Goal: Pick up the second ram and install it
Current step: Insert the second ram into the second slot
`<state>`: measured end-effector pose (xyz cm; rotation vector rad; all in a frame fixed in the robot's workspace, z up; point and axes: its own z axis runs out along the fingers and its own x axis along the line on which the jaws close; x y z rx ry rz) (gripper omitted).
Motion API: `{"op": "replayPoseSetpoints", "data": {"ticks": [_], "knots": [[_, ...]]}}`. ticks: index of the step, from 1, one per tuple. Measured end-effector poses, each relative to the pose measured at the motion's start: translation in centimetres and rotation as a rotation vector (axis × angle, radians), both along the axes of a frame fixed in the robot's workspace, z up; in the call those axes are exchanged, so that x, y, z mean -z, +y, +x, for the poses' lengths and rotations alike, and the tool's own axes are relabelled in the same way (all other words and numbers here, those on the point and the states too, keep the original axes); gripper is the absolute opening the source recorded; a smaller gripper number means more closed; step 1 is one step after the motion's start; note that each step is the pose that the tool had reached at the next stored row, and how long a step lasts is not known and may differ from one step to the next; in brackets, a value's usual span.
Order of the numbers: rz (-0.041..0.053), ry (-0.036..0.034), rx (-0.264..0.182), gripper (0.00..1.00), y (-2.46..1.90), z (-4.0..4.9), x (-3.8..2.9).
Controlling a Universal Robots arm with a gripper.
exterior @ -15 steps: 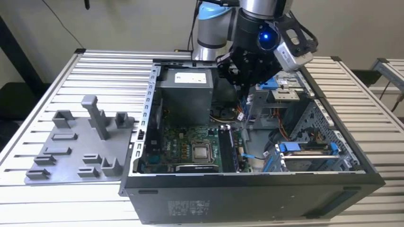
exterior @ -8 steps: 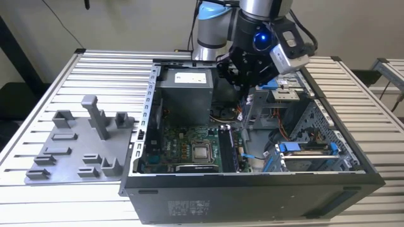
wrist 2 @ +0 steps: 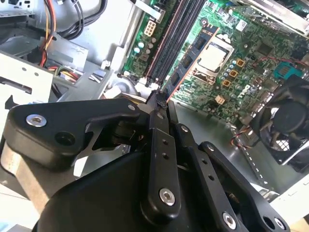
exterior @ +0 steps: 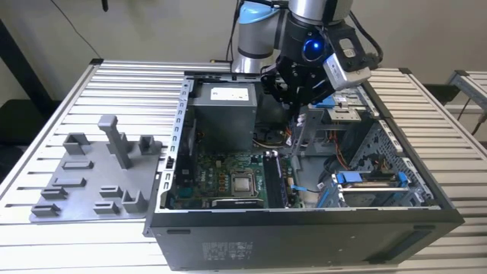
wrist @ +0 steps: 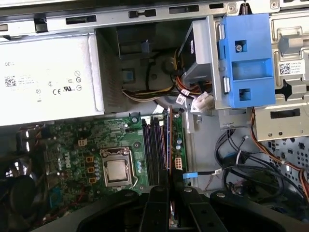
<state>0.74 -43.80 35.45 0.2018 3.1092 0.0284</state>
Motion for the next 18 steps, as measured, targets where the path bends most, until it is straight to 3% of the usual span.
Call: {"op": "replayPoseSetpoints", "data": {"ticks": [12,18], "knots": [[-0.0012,0.0000,0.030,0.14,0.00,0.00,0.87],[-0.0019,-0.0001,-0.031,0.14,-0.01,0.01,1.50]]}}
